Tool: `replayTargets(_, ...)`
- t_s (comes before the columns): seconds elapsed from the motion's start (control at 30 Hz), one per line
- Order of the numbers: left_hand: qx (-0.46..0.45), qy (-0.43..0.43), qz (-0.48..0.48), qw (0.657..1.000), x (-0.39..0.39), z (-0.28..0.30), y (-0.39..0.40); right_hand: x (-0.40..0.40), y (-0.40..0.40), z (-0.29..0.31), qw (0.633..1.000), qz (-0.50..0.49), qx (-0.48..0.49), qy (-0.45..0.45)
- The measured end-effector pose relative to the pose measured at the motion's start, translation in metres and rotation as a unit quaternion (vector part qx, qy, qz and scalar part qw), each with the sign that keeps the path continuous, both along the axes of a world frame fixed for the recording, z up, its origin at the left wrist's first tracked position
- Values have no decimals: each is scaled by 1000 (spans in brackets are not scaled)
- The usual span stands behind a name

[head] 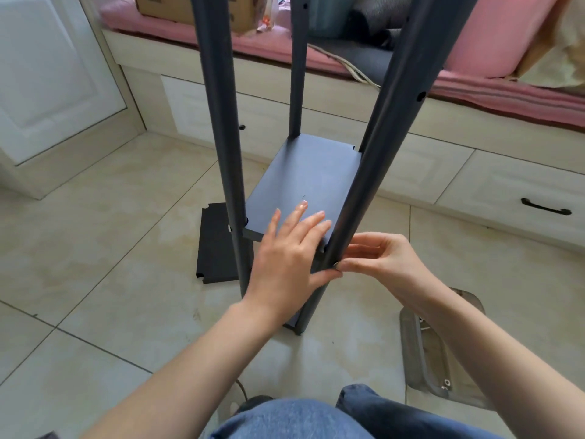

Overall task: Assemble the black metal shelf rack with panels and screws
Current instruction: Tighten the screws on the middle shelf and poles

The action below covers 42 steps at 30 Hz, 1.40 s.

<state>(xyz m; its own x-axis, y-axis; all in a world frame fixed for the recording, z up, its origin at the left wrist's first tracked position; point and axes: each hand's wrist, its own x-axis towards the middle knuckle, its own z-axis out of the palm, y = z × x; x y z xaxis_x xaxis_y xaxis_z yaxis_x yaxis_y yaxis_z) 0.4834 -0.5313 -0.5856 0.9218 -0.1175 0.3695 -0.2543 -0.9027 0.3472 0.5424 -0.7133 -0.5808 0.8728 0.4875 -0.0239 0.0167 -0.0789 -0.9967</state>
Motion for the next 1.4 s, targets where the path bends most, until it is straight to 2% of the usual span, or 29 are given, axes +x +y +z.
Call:
replayTargets(0.07, 36, 25, -14, 999, 9, -1, 2, 1, -1, 0, 1000, 5, 2, 1)
replayTargets(0.23, 7, 19, -11, 1000, 12, -4, 2, 6, -11, 0, 999, 23, -24, 17)
replayTargets(0.3, -4, 17, -9, 1000, 13, -4, 0, 11, -17, 0, 998, 25, -6, 66)
replayTargets(0.37, -10, 22, -6, 1000, 14, -3, -1, 21, -15, 1, 988, -17, 12, 154)
replayTargets(0.47, -22, 28, 4, 999, 14, 0, -5, 32, 4, 4, 970, -34, -6, 241)
replayTargets(0.63, -27, 42, 20, 999, 16, 0, -5, 38, 31, 5, 968, -64, -3, 243)
replayTargets(0.97, 9, 58, 15, 998, 16, 2, -5, 37, 9, -11, 964, -6, 48, 261)
replayTargets(1.17, 27, 71, 21, 997, 16, 4, -5, 29, -68, -27, 958, -84, -32, 273)
replayTargets(1.4, 46, 89, 32, 994, 18, 7, -14, 4, -152, -66, 926, -198, -208, 244)
